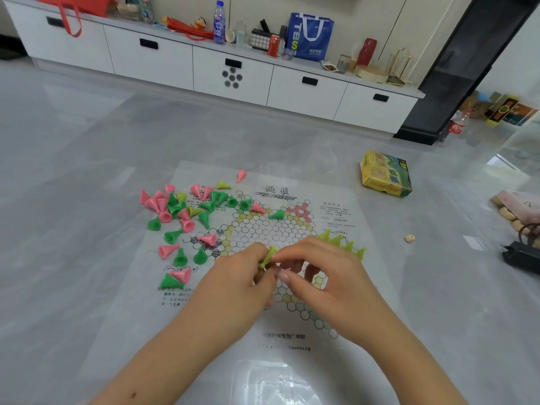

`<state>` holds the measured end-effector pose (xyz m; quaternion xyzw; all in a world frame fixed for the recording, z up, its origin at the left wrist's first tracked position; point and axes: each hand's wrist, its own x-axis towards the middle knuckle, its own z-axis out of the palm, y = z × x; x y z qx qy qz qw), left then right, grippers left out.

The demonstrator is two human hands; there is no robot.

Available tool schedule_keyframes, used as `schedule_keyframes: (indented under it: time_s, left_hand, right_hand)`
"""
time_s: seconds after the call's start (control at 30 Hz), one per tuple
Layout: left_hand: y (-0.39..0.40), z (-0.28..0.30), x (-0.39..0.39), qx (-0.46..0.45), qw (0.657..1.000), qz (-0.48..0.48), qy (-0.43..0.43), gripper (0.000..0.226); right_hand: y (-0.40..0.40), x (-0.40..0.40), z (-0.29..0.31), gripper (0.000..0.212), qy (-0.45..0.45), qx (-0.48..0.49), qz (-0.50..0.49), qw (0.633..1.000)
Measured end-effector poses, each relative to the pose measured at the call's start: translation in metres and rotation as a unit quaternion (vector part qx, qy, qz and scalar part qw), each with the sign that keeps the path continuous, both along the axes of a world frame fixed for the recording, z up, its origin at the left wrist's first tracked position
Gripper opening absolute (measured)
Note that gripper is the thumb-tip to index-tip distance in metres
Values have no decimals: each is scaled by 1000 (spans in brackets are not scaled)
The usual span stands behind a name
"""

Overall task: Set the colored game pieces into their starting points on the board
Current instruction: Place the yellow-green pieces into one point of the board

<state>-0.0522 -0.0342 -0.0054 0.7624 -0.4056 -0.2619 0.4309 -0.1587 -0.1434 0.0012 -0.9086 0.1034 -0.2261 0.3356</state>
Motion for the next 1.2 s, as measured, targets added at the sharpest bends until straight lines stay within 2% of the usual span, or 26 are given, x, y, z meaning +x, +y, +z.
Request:
schedule_keyframes:
  time_s: [0.1, 0.2, 0.4, 0.6, 0.7, 0.77, 0.87, 0.93, 1.07, 1.2]
  left_hand:
    - [2, -2, -1, 9, 998, -27, -50, 14]
    - [3, -1, -1, 3, 997, -54, -47, 13]
    - [4, 1, -2, -28, 998, -55, -16, 20]
    - [7, 2, -2, -29, 997, -55, -42, 17]
    - [7, 4, -2, -23, 998, -45, -39, 20]
    - [7, 7, -1, -15, 999, -23, -18, 21]
    - [8, 8, 1, 12, 1000, -10, -6, 23]
    - [8, 6, 3, 23, 1000, -7, -9, 26]
    - [7, 2, 8, 24, 1000, 17, 1, 22]
    - [8, 1, 15, 15, 999, 51, 2, 20]
  right_hand:
    - [0, 2, -3, 14, 2, -30, -8, 1000]
    - [-1, 2, -4, 12, 0, -29, -11, 1000]
    - [-4, -3, -2, 17, -14, 101, -35, 994]
    - [0, -3, 2, 30, 5, 158, -33, 987]
    - [-2, -2, 6, 28, -12, 191, -79, 978]
    - [-12, -3, 7, 25, -46, 202, -163, 965]
    - [-38, -4, 6, 18, -87, 183, -297, 933]
    - [-54, -1, 1, 18, -80, 147, -343, 924]
    - [-69, 15, -10, 14, -10, 76, -348, 934]
    - [-75, 30, -25, 28, 34, 59, -355, 933]
